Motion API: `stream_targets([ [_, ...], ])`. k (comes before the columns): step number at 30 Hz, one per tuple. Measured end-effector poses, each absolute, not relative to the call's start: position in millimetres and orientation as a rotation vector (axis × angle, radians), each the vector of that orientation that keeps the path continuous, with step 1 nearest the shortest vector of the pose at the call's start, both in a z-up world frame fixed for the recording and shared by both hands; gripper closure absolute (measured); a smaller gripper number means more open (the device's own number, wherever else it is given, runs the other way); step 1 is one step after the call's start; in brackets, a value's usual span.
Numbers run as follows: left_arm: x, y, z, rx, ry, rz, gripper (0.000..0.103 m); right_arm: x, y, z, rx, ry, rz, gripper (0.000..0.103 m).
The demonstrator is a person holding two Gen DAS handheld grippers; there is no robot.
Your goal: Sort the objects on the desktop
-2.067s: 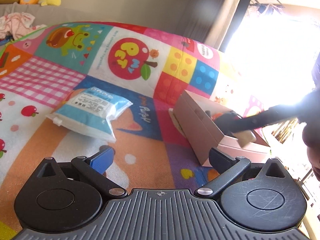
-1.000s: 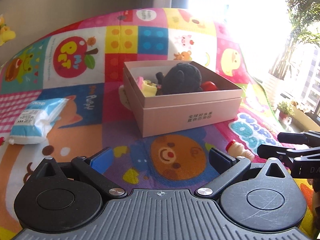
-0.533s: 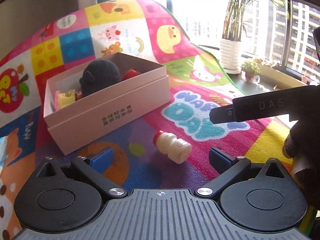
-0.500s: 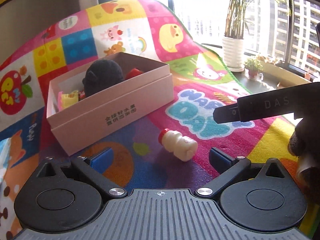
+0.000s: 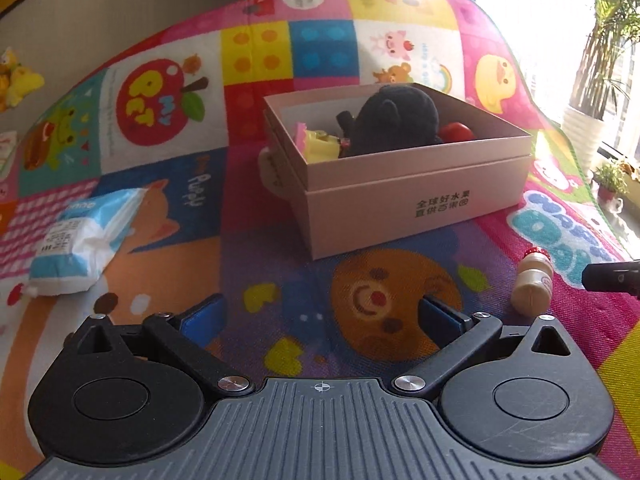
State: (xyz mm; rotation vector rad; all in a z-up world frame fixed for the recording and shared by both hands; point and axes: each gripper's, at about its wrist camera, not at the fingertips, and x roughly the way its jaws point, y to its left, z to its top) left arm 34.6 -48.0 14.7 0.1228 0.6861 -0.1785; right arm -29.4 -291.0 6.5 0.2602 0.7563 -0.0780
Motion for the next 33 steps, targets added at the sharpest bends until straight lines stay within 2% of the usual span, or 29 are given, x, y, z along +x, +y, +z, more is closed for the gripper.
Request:
stream_targets([
  [7,32.5,-37.8,12.4,0.071,0.709,-0.175,0.0,-12.7,-291.8,34.0,0.227,0.632,-0.047,0.001],
  [11,33.6,-36.9,11.0,0.064,0.721,-0.171,0.0,29.3,-292.3,47.4,0.186,0.648,-0.036,0.028],
  [13,32.1,-36.5,11.0,0.064,0.714,-0.174,0.0,44.9,-287.9,49.0,0.186,0.668,0.028,0.033],
  [17,32.4,-34.6,11.1,0.049,0.713,-0.183,0.0,62.3,-264.7,45.9,0.146,0.674,0.11,0.037],
  [19,32.9,-33.5,11.3,0.039,0.714,-0.186,0.0,65.5,-249.5,45.0,0.125,0.67,0.14,0.034],
  [24,32.3,-31.2,12.0,0.021,0.709,-0.194,0.0,68.7,-233.0,44.7,0.064,0.653,0.176,0.034],
  [29,32.1,-28.2,12.3,0.0,0.705,-0.199,0.0,47.6,-246.2,48.6,0.092,0.65,0.201,0.034],
  [33,32.1,-27.5,12.3,-0.011,0.703,-0.2,0.0,24.4,-256.1,35.8,0.124,0.725,0.256,0.035],
])
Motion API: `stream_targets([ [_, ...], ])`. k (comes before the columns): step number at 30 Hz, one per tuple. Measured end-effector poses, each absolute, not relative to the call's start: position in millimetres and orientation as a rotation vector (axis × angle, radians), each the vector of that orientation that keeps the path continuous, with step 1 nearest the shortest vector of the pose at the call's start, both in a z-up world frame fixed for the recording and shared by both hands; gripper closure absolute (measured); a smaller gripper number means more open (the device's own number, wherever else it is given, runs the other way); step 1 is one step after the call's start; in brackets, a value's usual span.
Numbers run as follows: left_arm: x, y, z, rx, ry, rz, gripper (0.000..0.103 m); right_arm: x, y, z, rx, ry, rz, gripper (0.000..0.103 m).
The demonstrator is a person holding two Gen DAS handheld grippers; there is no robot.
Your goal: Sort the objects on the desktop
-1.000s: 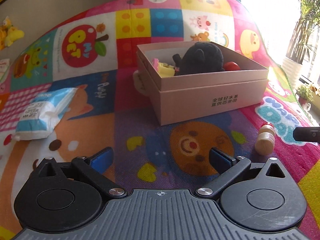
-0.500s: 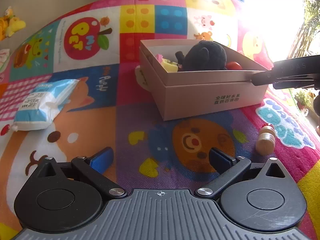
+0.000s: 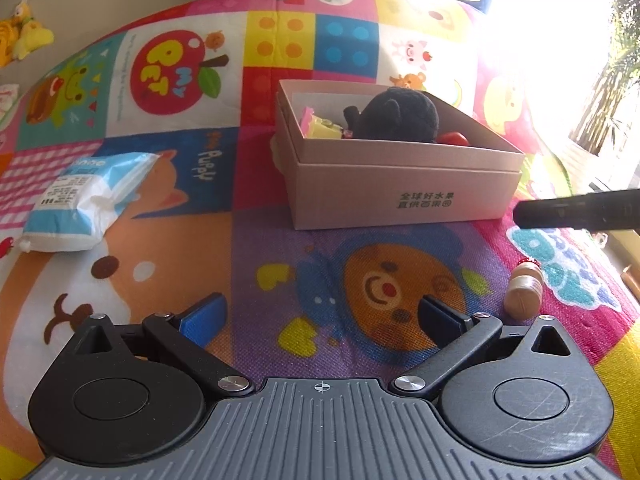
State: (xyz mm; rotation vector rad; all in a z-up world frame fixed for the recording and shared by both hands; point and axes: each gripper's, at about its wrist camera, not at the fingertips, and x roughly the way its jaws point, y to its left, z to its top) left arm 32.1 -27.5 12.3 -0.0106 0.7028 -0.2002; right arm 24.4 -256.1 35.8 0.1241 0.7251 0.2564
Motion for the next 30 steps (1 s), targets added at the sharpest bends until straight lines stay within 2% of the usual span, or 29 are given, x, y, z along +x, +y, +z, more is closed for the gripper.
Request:
stream_targets([
  [4,32.2,-26.6,12.5,-0.015,0.702,-0.201,0.0,14.7,-256.0,20.6,0.177,0.801,0.306,0.044],
  [14,31.9,-25.7,12.4,-0.023,0.701,-0.203,0.0,-12.7,-223.5,22.8,-0.021,0.756,0.356,0.048],
  [19,32.4,-25.5,12.3,-0.025,0.701,-0.203,0.0,0.1,-240.5,37.1,0.072,0.807,0.334,0.048],
  [21,32.4,-25.5,12.2,-0.024,0.701,-0.203,0.0,11.9,-242.7,36.1,0.101,0.86,0.311,0.056],
  [23,32.5,-25.5,12.4,-0.025,0.701,-0.204,0.0,19.6,-241.3,32.4,0.105,0.906,0.293,0.074],
  [27,32.4,-25.1,12.7,-0.029,0.7,-0.205,0.0,13.6,-233.4,32.6,0.04,0.883,0.289,0.074],
  [30,32.5,-24.4,12.8,-0.034,0.7,-0.206,0.0,2.4,-227.3,39.3,-0.023,0.798,0.265,0.075],
])
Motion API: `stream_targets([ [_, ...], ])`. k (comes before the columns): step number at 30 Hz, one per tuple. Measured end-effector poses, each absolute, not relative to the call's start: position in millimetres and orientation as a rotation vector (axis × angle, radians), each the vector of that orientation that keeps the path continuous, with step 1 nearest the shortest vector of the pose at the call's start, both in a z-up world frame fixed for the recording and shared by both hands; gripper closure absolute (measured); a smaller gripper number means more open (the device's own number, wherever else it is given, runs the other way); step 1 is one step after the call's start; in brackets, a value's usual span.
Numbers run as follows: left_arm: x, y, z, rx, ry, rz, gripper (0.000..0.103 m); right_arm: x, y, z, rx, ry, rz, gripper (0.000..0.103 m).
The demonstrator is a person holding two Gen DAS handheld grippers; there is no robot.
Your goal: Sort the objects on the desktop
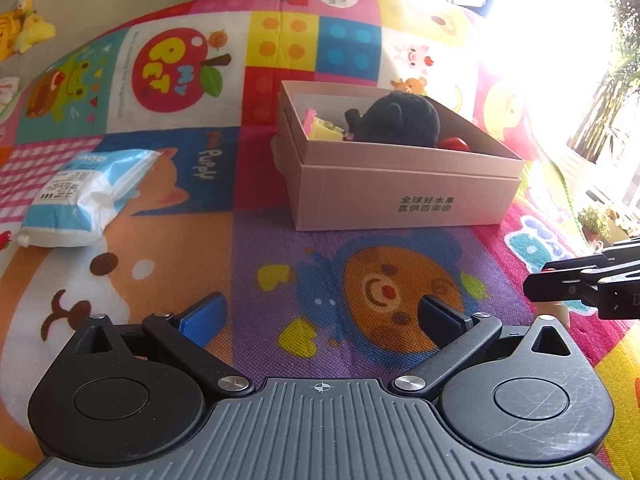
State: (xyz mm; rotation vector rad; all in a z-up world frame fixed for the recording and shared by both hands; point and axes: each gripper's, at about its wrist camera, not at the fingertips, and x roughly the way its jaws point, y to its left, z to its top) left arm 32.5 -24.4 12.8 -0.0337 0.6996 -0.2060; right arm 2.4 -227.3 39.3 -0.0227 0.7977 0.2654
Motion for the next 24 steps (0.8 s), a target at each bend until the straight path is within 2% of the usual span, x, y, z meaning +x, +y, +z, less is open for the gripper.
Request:
stream_targets([
  [7,32.6,-23.9,13.1,-0.035,0.699,-0.207,0.0,-19.4,-202.9,33.4,-0.265,0.57,0.174,0.075],
  [10,32.6,-23.6,13.1,-0.034,0.7,-0.207,0.0,-27.9,-194.6,24.0,-0.329,0.556,0.188,0.077],
  [15,32.6,-23.3,13.2,-0.034,0.7,-0.207,0.0,-31.7,-191.4,21.3,-0.35,0.557,0.197,0.075],
  [18,32.6,-23.1,13.2,-0.036,0.699,-0.208,0.0,-36.6,-196.7,22.8,-0.32,0.557,0.196,0.054],
  [20,32.6,-22.9,13.3,-0.037,0.699,-0.208,0.0,-42.5,-203.3,25.2,-0.276,0.551,0.195,0.028],
  [22,32.6,-21.4,13.9,-0.051,0.696,-0.213,0.0,-49.7,-211.1,25.5,-0.209,0.56,0.191,0.014],
  [24,31.7,-14.8,17.0,-0.083,0.679,-0.222,0.0,-54.8,-218.0,22.6,-0.153,0.573,0.186,0.009],
])
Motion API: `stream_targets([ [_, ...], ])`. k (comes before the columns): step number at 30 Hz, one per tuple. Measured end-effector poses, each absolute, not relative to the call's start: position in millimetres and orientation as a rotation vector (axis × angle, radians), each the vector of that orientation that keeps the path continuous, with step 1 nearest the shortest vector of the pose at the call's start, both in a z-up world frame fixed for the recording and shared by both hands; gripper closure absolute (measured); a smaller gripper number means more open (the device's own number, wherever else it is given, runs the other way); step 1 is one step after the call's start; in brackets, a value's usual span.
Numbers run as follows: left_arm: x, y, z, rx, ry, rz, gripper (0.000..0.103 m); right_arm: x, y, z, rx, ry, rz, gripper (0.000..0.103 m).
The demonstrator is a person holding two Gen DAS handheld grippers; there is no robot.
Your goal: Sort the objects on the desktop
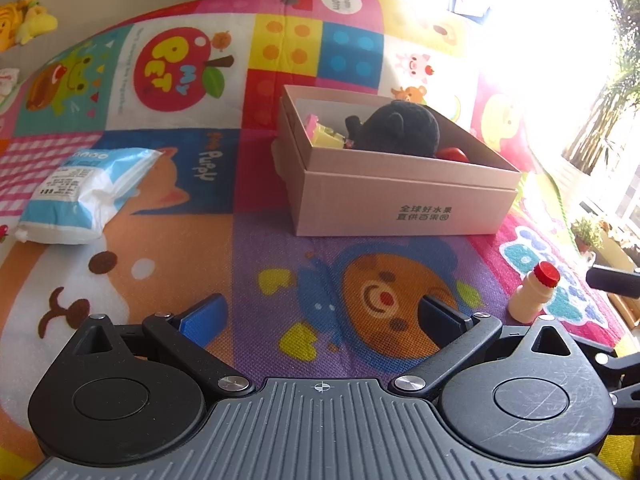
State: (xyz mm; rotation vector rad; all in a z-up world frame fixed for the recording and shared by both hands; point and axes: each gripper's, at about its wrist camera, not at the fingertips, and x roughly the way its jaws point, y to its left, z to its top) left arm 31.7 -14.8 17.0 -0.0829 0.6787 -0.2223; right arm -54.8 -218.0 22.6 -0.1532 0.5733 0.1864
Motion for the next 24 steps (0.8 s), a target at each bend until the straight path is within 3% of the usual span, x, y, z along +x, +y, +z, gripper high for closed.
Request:
stream_targets([
  [4,31.9,5.5,39.8,0.045,0.514,-0.061,0.0,-56.1,-228.3,21.1,-0.077,0.567,0.15,0.0],
  [6,45.0,22.4,48.1,0.151,0.463,0.094,0.0,-53.1,-234.3,20.5,-0.026,0.567,0.132,0.0],
  [16,129.2,91.1,20.2,0.14,0.691,0.212,0.0,-52.7,-236.5,18.8,0.0,0.571,0.139,0.0],
  [19,128.5,95.2,14.8,0.09,0.71,0.205,0.013,-50.1,-236.3,17.9,0.003,0.587,0.143,0.0],
  [21,126.2,93.9,16.8,0.088,0.712,0.195,0.027,-48.5,-237.0,17.4,0.009,0.598,0.143,0.0],
  [24,120.6,87.0,21.2,0.119,0.712,0.179,0.033,-45.8,-238.5,16.2,0.019,0.615,0.138,0.0],
])
